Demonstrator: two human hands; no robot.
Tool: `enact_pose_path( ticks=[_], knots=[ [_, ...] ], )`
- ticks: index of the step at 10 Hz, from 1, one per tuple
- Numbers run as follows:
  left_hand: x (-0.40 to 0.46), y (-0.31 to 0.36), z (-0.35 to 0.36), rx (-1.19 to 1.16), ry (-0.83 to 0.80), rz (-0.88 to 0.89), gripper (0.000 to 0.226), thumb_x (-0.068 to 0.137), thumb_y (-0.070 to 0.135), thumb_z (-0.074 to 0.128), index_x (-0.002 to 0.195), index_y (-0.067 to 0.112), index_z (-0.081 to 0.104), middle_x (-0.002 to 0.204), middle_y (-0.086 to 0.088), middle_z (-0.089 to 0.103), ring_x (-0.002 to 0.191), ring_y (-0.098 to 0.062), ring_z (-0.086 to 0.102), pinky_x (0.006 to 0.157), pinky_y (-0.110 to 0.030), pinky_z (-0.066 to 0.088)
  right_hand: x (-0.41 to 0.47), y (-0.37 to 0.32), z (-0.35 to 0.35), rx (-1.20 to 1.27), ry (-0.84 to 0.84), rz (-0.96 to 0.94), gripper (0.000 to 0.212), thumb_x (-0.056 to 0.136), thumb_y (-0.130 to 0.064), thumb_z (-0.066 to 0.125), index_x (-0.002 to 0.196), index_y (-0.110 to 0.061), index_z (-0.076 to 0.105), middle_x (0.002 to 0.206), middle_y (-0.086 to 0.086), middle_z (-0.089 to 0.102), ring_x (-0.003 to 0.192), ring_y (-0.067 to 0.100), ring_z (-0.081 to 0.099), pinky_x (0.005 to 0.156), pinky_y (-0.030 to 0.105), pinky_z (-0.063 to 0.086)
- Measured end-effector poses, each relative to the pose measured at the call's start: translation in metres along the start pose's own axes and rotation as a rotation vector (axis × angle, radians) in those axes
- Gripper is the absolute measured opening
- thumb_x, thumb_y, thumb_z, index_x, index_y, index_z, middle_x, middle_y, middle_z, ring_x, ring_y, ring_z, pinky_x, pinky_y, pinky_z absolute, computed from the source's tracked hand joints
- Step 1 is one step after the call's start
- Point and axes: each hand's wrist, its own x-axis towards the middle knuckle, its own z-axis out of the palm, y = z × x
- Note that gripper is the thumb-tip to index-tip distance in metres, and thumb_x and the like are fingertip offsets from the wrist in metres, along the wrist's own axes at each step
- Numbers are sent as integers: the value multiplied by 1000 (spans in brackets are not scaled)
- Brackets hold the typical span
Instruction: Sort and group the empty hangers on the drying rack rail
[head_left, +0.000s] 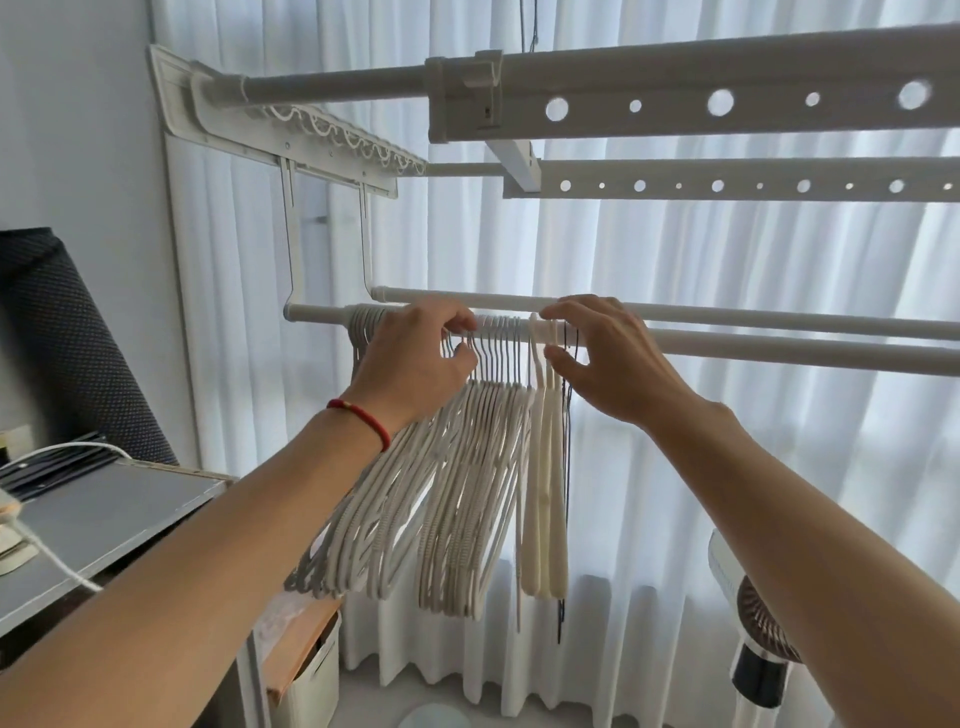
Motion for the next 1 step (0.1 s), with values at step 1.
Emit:
enact_pose_path(
  ticks=[1],
  knots=[
    [-17, 5, -3, -65, 48, -50, 18, 84, 7, 69, 99, 15, 76, 89, 5, 72, 83, -11, 64, 83, -26, 55, -13, -12, 3, 13, 102, 37, 33, 95, -23, 65, 127, -17, 65, 127, 2, 66, 120, 26, 56, 103, 49, 44]
  ],
)
